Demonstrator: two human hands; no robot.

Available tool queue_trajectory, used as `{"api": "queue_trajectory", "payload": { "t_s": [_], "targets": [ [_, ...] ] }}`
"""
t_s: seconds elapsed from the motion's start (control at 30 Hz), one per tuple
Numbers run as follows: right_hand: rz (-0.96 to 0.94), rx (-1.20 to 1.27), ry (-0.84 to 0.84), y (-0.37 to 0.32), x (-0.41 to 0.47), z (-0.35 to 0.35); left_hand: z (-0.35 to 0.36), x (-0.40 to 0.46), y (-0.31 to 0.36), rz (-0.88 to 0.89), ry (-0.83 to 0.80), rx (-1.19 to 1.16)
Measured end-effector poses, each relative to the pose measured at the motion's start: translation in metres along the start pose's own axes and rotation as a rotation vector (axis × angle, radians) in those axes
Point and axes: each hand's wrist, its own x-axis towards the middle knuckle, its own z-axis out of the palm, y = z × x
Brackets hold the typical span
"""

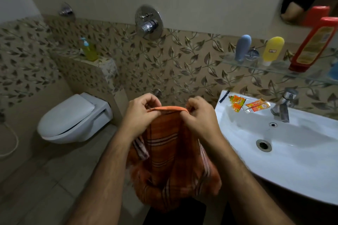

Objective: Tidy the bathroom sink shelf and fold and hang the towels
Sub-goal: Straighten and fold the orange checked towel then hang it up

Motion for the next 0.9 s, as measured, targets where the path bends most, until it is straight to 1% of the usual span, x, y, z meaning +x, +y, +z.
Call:
{"api": "queue_trajectory", "payload": {
  "t_s": [0.13, 0.23, 0.3, 0.4, 0.43, 0.53, 0.6, 0.63, 0.67, 0.7, 0.77, 0.8, 0.87, 0.9],
  "targets": [
    [0.055, 0.254, -0.148, -0.005, 0.0, 0.015, -0.009, 0.001, -0.015, -0.002, -0.041, -0.064],
    [0.092, 0.327, -0.185, -0.015, 0.0, 0.022, -0.018, 0.0, -0.024, -0.057, -0.045, -0.167],
    [0.143, 0.403, -0.15, -0.024, 0.0, 0.025, -0.022, -0.002, -0.03, -0.093, -0.058, -0.241],
    [0.215, 0.472, -0.05, -0.039, 0.001, 0.025, -0.023, -0.008, -0.04, -0.152, -0.113, -0.362],
    [0.24, 0.485, -0.038, -0.043, 0.001, 0.024, -0.022, -0.011, -0.045, -0.14, -0.117, -0.336],
    [0.305, 0.509, -0.08, -0.058, -0.001, 0.022, -0.021, -0.016, -0.062, -0.071, -0.03, -0.072],
    [0.342, 0.529, -0.103, -0.066, -0.001, 0.019, -0.024, -0.017, -0.069, -0.065, 0.073, -0.008],
    [0.353, 0.541, -0.104, -0.069, 0.0, 0.017, -0.026, -0.018, -0.071, -0.067, 0.124, -0.013],
    [0.364, 0.544, -0.096, -0.071, 0.001, 0.015, -0.029, -0.019, -0.071, -0.089, 0.152, -0.064],
    [0.371, 0.535, -0.083, -0.073, 0.003, 0.012, -0.032, -0.018, -0.069, -0.126, 0.154, -0.168],
    [0.389, 0.478, -0.069, -0.07, 0.007, 0.007, -0.035, -0.019, -0.062, -0.213, 0.105, -0.417],
    [0.401, 0.446, -0.062, -0.067, 0.008, 0.005, -0.036, -0.02, -0.062, -0.224, 0.102, -0.472],
    [0.427, 0.427, -0.042, -0.059, 0.009, 0.004, -0.033, -0.019, -0.067, -0.196, 0.118, -0.422],
    [0.444, 0.438, -0.04, -0.056, 0.009, 0.004, -0.032, -0.019, -0.07, -0.187, 0.101, -0.403]
  ]
}}
